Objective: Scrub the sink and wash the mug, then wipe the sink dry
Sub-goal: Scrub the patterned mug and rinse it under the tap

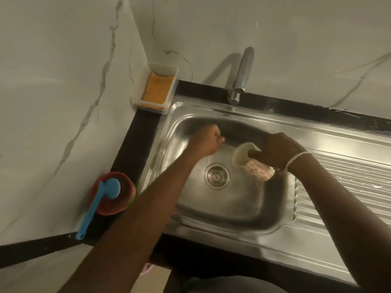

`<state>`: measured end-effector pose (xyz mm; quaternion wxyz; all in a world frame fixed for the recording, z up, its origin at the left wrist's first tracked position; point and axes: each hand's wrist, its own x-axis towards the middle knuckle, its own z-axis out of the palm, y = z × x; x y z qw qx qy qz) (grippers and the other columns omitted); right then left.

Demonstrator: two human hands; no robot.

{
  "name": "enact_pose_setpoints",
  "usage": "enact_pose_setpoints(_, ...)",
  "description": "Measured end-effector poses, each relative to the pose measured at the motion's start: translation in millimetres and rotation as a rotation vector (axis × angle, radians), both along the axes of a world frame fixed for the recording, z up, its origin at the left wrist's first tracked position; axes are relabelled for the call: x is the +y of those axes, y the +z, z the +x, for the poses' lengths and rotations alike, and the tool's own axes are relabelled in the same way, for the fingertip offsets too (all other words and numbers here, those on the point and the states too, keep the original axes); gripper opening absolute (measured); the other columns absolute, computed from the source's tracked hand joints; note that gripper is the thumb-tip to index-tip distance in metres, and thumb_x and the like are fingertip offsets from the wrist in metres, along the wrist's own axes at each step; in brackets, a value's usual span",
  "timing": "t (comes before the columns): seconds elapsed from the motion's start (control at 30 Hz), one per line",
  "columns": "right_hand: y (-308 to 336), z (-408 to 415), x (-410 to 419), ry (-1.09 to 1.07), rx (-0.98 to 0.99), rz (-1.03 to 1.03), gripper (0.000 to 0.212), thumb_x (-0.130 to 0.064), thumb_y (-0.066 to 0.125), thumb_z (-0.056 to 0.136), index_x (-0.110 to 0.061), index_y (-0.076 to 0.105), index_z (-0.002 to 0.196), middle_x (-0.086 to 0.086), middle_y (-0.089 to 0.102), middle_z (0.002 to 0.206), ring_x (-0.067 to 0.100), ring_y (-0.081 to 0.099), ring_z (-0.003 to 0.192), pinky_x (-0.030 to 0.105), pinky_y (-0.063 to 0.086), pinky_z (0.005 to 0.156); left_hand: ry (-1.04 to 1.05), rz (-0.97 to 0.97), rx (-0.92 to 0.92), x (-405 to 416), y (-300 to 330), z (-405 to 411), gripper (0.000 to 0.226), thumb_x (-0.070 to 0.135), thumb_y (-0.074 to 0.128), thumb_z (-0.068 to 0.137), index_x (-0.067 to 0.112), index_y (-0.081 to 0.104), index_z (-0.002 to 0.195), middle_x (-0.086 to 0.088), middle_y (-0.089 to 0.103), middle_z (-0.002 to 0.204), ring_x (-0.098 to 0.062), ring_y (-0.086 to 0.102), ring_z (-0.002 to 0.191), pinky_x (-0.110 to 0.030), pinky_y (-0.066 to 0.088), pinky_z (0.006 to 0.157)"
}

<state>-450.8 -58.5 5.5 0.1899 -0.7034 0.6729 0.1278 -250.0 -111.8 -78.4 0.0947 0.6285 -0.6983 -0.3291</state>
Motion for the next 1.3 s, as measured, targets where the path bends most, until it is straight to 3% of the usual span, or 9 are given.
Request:
enact_pose_setpoints(0.17,3.1,7.6,-34.2,-0.105,-0.114,-0.078,0.054,-0.053,0.051,0.093,-0.012,0.052,0.058,0.001,0.052,0.052,0.012,0.052,0.053,0.023,0.037,0.051,0.022,-0.256,0.17,-81.1,39.0,-15.1,0.036,0.033,0.064,0.09,0.016,0.056,0.121,0.003,0.064,0.104,-0.009,0.058,0.089,-0.025,0.046,0.074)
enact_pose_setpoints(0.23,1.4,9.9,-49.1,-0.106,-0.093,-0.054,0.055,-0.055,0.044,0.093,-0.016,0.046,0.054,0.0,0.05,0.052,0.015,0.053,0.056,0.023,0.03,0.049,-0.069,-0.307,0.136,-101.4,38.7,-27.6,0.029,0.027,0.064,0.091,0.012,0.061,0.116,-0.003,0.067,0.103,-0.015,0.063,0.088,-0.024,0.046,0.072)
enact_pose_setpoints(0.43,-13.4,9.8,-73.2,-0.205,-0.279,-0.034,0.053,-0.048,0.051,0.095,-0.003,0.072,0.075,0.007,0.069,0.064,0.018,0.068,0.065,0.023,0.049,0.061,-0.055,-0.322,0.154,-122.0,14.0,-42.4,0.015,0.024,0.07,0.088,0.009,0.069,0.09,0.005,0.065,0.077,-0.004,0.059,0.066,-0.014,0.048,0.061)
enact_pose_setpoints(0.6,-23.9,13.6,-76.8,-0.316,-0.383,0.018,0.04,-0.044,0.055,0.094,-0.011,0.069,0.077,0.002,0.069,0.067,0.008,0.064,0.056,0.017,0.04,0.05,0.231,0.064,0.548,-114.7,-9.6,-27.4,0.014,0.021,0.067,0.09,0.011,0.068,0.082,0.004,0.068,0.068,0.0,0.063,0.057,-0.017,0.049,0.054)
enact_pose_setpoints(0.87,-25.7,25.7,-55.5,-0.503,-0.566,-0.173,0.037,-0.036,0.06,0.094,-0.006,0.075,0.078,-0.005,0.058,0.054,0.005,0.05,0.05,0.016,0.033,0.05,0.378,0.363,0.716,-115.2,-15.5,-26.0,0.023,0.032,0.07,0.086,0.01,0.072,0.089,-0.012,0.073,0.085,-0.026,0.066,0.073,-0.043,0.053,0.073)
enact_pose_setpoints(1.03,-35.2,32.8,-40.0,-0.732,-0.845,-0.151,0.031,-0.037,0.064,0.089,-0.01,0.079,0.091,0.004,0.077,0.076,0.014,0.073,0.071,0.028,0.061,0.071,0.476,0.434,0.803,-101.7,-4.4,-30.7,0.021,0.028,0.067,0.088,0.009,0.071,0.082,-0.009,0.072,0.081,-0.024,0.066,0.073,-0.037,0.054,0.07)
enact_pose_setpoints(1.1,-42.5,34.1,-37.2,-0.804,-0.906,-0.14,0.029,-0.037,0.066,0.086,-0.011,0.079,0.088,0.005,0.077,0.074,0.021,0.075,0.075,0.044,0.061,0.082,0.433,0.514,0.782,-92.9,-0.8,-26.8,0.03,0.043,0.064,0.088,0.015,0.072,0.081,-0.006,0.073,0.081,-0.025,0.067,0.08,-0.033,0.052,0.072)
enact_pose_setpoints(1.2,-50.3,36.1,-33.9,-0.804,-0.876,-0.19,0.027,-0.036,0.066,0.088,-0.012,0.079,0.086,0.004,0.075,0.071,0.025,0.074,0.073,0.046,0.061,0.08,0.317,0.641,0.836,-73.8,0.2,-15.5,0.064,0.073,0.056,0.076,0.018,0.072,0.103,-0.008,0.073,0.099,-0.03,0.066,0.101,-0.045,0.05,0.094)
enact_pose_setpoints(1.3,-53.8,39.5,-32.9,-0.824,-0.891,-0.217,0.028,-0.035,0.067,0.088,-0.01,0.078,0.084,0.006,0.075,0.071,0.028,0.074,0.073,0.048,0.062,0.078,0.295,0.665,0.813,-56.5,-4.3,-2.6,0.077,0.085,0.048,0.07,0.027,0.068,0.117,-0.005,0.072,0.11,-0.028,0.065,0.106,-0.046,0.052,0.092)
